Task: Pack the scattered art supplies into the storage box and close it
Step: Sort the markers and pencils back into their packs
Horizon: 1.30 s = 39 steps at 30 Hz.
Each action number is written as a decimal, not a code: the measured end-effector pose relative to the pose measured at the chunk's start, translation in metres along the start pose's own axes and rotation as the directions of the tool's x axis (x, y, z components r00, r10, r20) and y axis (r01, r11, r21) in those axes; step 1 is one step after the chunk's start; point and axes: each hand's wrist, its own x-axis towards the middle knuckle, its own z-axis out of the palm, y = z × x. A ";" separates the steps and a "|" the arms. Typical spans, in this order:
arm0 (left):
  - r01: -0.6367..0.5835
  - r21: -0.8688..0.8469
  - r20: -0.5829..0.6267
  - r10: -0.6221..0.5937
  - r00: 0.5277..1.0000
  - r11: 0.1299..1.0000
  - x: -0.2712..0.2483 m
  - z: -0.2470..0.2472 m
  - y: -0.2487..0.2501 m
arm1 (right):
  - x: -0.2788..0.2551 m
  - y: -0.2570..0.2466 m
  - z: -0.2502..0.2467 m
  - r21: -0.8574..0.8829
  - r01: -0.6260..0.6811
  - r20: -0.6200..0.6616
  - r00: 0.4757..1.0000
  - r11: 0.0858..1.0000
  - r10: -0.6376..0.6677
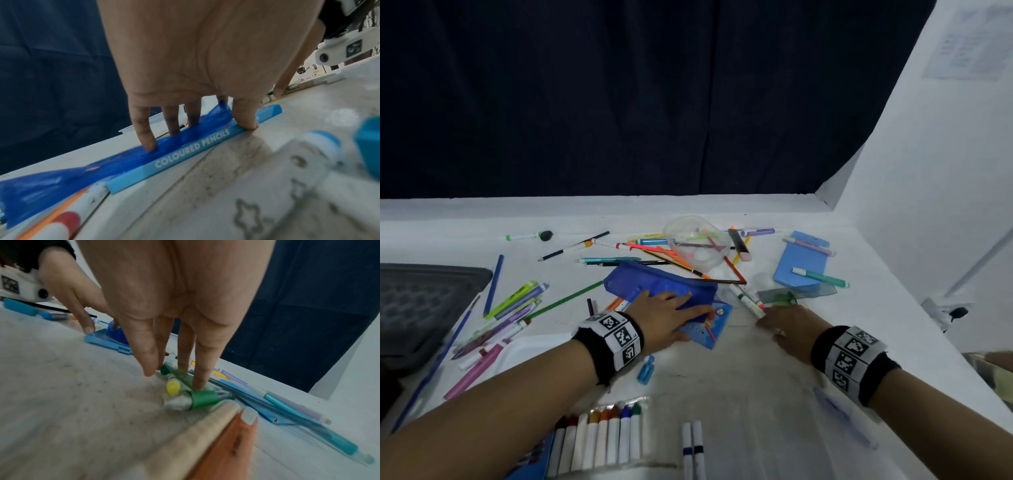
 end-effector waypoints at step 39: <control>0.060 -0.005 -0.035 -0.060 0.998 0.998 -0.090 0.021 -0.047 | 0.034 -0.116 -0.047 0.272 0.339 -0.486 0.856 0.901 -0.176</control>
